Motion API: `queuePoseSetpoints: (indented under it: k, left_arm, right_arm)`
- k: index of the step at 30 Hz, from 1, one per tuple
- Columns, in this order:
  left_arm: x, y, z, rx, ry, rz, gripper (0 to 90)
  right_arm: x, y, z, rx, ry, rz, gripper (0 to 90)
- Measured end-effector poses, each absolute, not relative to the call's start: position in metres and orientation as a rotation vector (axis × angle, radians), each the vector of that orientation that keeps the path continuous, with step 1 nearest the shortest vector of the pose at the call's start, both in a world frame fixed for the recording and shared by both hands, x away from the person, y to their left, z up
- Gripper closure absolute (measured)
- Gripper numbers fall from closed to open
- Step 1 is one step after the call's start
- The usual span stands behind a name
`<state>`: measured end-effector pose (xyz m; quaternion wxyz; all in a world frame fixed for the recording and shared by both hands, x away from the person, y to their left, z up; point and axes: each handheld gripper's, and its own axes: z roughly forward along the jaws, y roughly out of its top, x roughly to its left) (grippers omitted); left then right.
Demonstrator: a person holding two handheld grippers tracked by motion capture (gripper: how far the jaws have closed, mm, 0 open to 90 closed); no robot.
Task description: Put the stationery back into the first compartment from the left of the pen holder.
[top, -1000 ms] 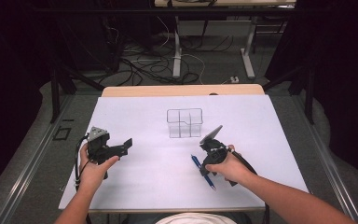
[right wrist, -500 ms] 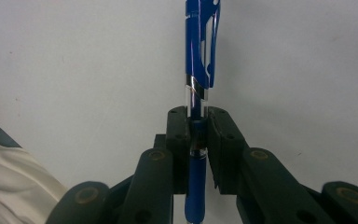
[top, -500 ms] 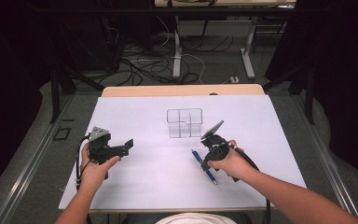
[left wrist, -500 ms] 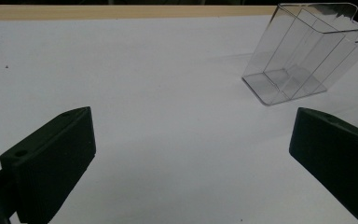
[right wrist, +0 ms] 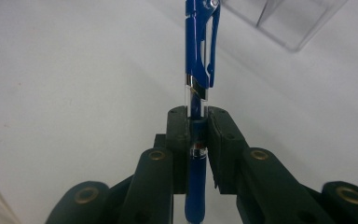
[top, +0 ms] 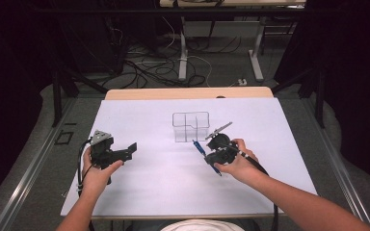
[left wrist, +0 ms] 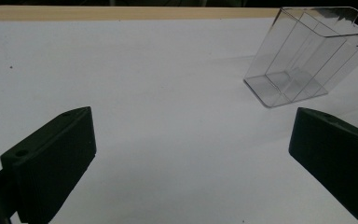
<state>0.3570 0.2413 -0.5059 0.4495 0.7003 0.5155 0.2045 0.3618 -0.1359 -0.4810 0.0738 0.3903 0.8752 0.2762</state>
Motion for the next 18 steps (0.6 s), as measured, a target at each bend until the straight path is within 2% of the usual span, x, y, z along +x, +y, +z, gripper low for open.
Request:
queuePoseSetpoints:
  k: [9,18]
  left_arm:
    - [0.357,0.244,-0.503,1.721,1.273,0.514,1.3]
    - [0.354,0.242,-0.480,1.677,1.206,0.571,7.4]
  right_arm:
    - [0.348,-0.136,-0.463,0.751,2.352,0.900,79.7]
    - [0.339,-0.132,-0.457,0.180,2.142,0.603,79.7]
